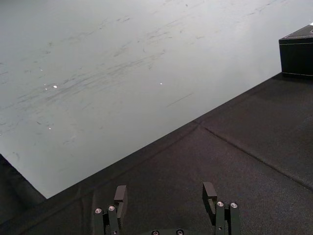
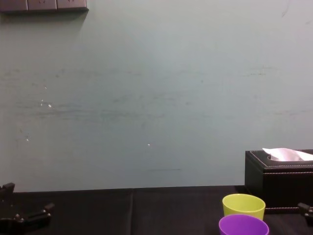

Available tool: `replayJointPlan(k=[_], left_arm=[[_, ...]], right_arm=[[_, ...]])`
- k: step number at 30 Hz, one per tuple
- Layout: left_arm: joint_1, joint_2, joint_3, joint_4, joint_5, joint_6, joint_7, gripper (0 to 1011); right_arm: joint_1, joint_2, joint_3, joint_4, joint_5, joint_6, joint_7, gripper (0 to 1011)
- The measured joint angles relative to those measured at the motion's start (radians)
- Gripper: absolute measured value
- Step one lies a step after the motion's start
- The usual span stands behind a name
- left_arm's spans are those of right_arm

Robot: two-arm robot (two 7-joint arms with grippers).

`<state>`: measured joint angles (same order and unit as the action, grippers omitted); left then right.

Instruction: Stack the three plastic cups sequentially using one hand.

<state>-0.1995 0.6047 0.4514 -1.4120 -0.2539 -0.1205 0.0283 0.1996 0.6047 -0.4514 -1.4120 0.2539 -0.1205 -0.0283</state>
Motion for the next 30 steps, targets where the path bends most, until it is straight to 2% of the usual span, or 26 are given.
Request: replayJointPlan(k=[30], left_arm=[[0.000, 0.000, 0.000, 0.000, 0.000, 0.000, 0.000, 1011]], right_arm=[[0.000, 0.000, 0.000, 0.000, 0.000, 0.000, 0.000, 1002]])
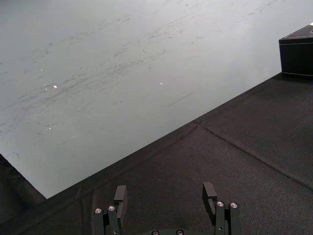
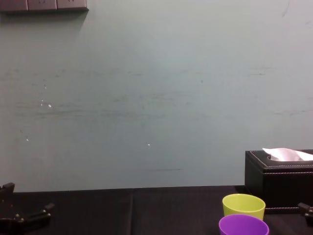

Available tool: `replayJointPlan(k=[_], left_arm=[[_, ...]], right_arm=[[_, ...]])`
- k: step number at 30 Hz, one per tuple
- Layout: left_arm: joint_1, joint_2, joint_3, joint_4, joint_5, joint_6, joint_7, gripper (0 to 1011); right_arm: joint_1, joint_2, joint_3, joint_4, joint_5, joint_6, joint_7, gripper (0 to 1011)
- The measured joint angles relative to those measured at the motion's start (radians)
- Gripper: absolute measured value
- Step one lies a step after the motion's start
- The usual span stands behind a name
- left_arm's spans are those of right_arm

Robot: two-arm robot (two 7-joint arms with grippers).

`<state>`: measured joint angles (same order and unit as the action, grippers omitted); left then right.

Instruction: Stack the three plastic cups sequentially using one hand.

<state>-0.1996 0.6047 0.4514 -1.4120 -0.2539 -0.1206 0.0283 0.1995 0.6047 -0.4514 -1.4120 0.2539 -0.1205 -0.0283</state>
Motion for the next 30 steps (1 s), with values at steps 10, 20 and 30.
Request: replayJointPlan(k=[10, 20, 30], left_arm=[[0.000, 0.000, 0.000, 0.000, 0.000, 0.000, 0.000, 1011], [0.000, 0.000, 0.000, 0.000, 0.000, 0.000, 0.000, 1012], [0.000, 0.000, 0.000, 0.000, 0.000, 0.000, 0.000, 1011]], right_arm=[[0.000, 0.000, 0.000, 0.000, 0.000, 0.000, 0.000, 1002], [-0.005, -0.005, 0.022, -0.001, -0.001, -0.014, 0.004, 1002], [-0.066, 0.021, 0.080, -0.067, 0.017, -0.008, 0.024, 1002]])
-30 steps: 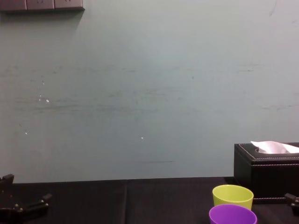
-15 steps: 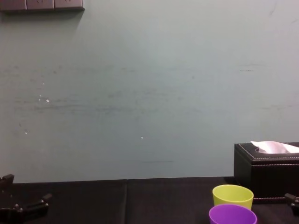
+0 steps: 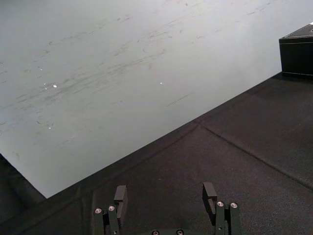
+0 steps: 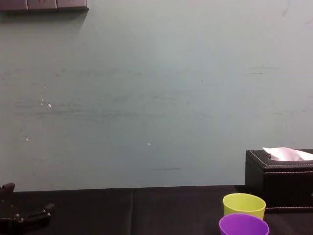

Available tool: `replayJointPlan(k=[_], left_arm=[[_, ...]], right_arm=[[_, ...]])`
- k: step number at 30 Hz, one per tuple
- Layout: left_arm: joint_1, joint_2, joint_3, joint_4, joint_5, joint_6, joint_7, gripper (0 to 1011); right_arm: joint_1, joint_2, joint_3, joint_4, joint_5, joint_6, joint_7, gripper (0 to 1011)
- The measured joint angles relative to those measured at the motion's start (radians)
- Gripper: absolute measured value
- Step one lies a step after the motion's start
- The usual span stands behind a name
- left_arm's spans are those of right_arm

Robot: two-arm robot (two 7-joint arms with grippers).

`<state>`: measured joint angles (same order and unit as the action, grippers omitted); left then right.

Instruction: Stack the three plastic cups sequentially using one hand.

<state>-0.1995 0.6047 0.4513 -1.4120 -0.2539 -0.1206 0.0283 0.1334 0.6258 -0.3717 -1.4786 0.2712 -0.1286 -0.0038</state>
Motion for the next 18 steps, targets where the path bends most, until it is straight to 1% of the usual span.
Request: replayJointPlan(k=[2, 3, 5, 6, 7, 8, 10, 11, 13, 15, 16, 17, 18], left_arm=[[0.000, 0.000, 0.000, 0.000, 0.000, 0.000, 0.000, 1011], [0.000, 0.000, 0.000, 0.000, 0.000, 0.000, 0.000, 1011], [0.000, 0.000, 0.000, 0.000, 0.000, 0.000, 0.000, 1011], [0.000, 0.000, 0.000, 0.000, 0.000, 0.000, 0.000, 1011], [0.000, 0.000, 0.000, 0.000, 0.000, 0.000, 0.000, 1011], [0.000, 0.000, 0.000, 0.000, 0.000, 0.000, 0.000, 1012], [0.000, 0.000, 0.000, 0.000, 0.000, 0.000, 0.000, 1011], [0.000, 0.000, 0.000, 0.000, 0.000, 0.000, 0.000, 1011], [0.000, 0.000, 0.000, 0.000, 0.000, 0.000, 0.000, 1011], [0.000, 0.000, 0.000, 0.000, 0.000, 0.000, 0.000, 1011], [0.000, 0.000, 0.000, 0.000, 0.000, 0.000, 0.000, 1011], [0.000, 0.000, 0.000, 0.000, 0.000, 0.000, 0.000, 1011], [0.000, 0.000, 0.000, 0.000, 0.000, 0.000, 0.000, 1011]], right_arm=[[-0.018, 0.011, 0.010, -0.020, 0.008, 0.008, 0.007, 1002], [-0.042, 0.027, 0.023, -0.043, 0.014, 0.013, 0.014, 1002], [-0.066, 0.042, 0.036, -0.064, 0.022, 0.017, 0.019, 1002], [-0.094, 0.059, 0.052, -0.086, 0.030, 0.022, 0.023, 1002], [-0.094, 0.059, 0.052, -0.086, 0.030, 0.022, 0.023, 1002], [-0.124, 0.077, 0.068, -0.109, 0.039, 0.026, 0.028, 1002], [-0.155, 0.095, 0.085, -0.128, 0.046, 0.031, 0.032, 1002], [-0.189, 0.115, 0.102, -0.151, 0.052, 0.037, 0.035, 1002], [-0.220, 0.133, 0.118, -0.169, 0.059, 0.042, 0.039, 1002], [-0.283, 0.165, 0.151, -0.206, 0.079, 0.051, 0.051, 1002], [-0.283, 0.165, 0.151, -0.206, 0.079, 0.051, 0.051, 1002], [-0.319, 0.182, 0.168, -0.227, 0.091, 0.056, 0.060, 1002], [-0.332, 0.187, 0.175, -0.234, 0.095, 0.058, 0.063, 1002]])
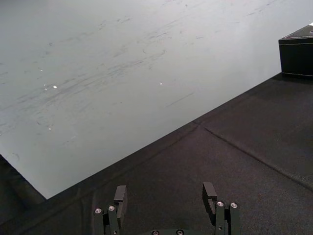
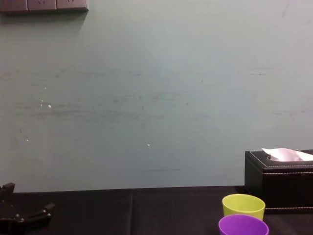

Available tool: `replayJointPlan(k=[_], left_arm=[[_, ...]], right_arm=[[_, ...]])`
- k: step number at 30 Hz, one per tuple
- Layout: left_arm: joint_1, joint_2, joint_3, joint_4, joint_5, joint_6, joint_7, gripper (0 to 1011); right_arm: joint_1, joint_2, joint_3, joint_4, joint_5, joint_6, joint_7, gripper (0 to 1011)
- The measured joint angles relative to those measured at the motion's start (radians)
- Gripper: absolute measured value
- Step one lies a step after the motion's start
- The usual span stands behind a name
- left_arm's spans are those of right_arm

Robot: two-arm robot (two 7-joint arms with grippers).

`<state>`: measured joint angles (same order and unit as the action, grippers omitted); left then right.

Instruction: Stack the three plastic cups sequentially using one hand.

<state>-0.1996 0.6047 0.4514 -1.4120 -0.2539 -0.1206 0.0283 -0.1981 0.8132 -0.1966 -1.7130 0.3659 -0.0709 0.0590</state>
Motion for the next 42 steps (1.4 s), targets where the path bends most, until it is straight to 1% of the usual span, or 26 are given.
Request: replayJointPlan(k=[2, 3, 5, 8, 11, 14, 16, 17, 18, 21, 22, 26, 31, 37, 40, 41, 42], left_arm=[[0.000, 0.000, 0.000, 0.000, 0.000, 0.000, 0.000, 1011], [0.000, 0.000, 0.000, 0.000, 0.000, 0.000, 0.000, 1011], [0.000, 0.000, 0.000, 0.000, 0.000, 0.000, 0.000, 1011], [0.000, 0.000, 0.000, 0.000, 0.000, 0.000, 0.000, 1011], [0.000, 0.000, 0.000, 0.000, 0.000, 0.000, 0.000, 1011], [0.000, 0.000, 0.000, 0.000, 0.000, 0.000, 0.000, 1011], [0.000, 0.000, 0.000, 0.000, 0.000, 0.000, 0.000, 1012], [0.000, 0.000, 0.000, 0.000, 0.000, 0.000, 0.000, 1011], [0.000, 0.000, 0.000, 0.000, 0.000, 0.000, 0.000, 1011], [0.000, 0.000, 0.000, 0.000, 0.000, 0.000, 0.000, 1011], [0.000, 0.000, 0.000, 0.000, 0.000, 0.000, 0.000, 1012], [0.000, 0.000, 0.000, 0.000, 0.000, 0.000, 0.000, 1011], [0.000, 0.000, 0.000, 0.000, 0.000, 0.000, 0.000, 1011], [0.000, 0.000, 0.000, 0.000, 0.000, 0.000, 0.000, 1011], [0.000, 0.000, 0.000, 0.000, 0.000, 0.000, 0.000, 1011], [0.000, 0.000, 0.000, 0.000, 0.000, 0.000, 0.000, 1011], [0.000, 0.000, 0.000, 0.000, 0.000, 0.000, 0.000, 1011]], right_arm=[[-0.029, 0.012, 0.014, -0.016, 0.010, 0.003, 0.009, 1002], [-0.060, 0.025, 0.029, -0.033, 0.019, 0.004, 0.019, 1002], [-0.089, 0.036, 0.043, -0.048, 0.028, 0.004, 0.029, 1002], [-0.156, 0.059, 0.078, -0.083, 0.054, 0.002, 0.057, 1002], [-0.197, 0.070, 0.104, -0.102, 0.076, -0.003, 0.074, 1002], [-0.257, 0.083, 0.139, -0.128, 0.104, -0.020, 0.107, 1002], [-0.276, 0.086, 0.148, -0.136, 0.114, -0.027, 0.123, 1002], [-0.296, 0.088, 0.155, -0.145, 0.123, -0.033, 0.140, 1002], [-0.296, 0.088, 0.155, -0.145, 0.123, -0.033, 0.140, 1002], [-0.323, 0.092, 0.162, -0.159, 0.135, -0.042, 0.172, 1002], [-0.337, 0.093, 0.164, -0.169, 0.140, -0.049, 0.193, 1002], [-0.348, 0.090, 0.163, -0.179, 0.144, -0.057, 0.215, 1002], [-0.338, 0.070, 0.145, -0.185, 0.145, -0.063, 0.242, 1002], [-0.300, 0.026, 0.114, -0.182, 0.144, -0.056, 0.255, 1002], [-0.273, -0.003, 0.098, -0.173, 0.135, -0.041, 0.250, 1002], [-0.273, -0.003, 0.098, -0.173, 0.135, -0.041, 0.250, 1002], [-0.264, -0.016, 0.094, -0.171, 0.134, -0.031, 0.245, 1002]])
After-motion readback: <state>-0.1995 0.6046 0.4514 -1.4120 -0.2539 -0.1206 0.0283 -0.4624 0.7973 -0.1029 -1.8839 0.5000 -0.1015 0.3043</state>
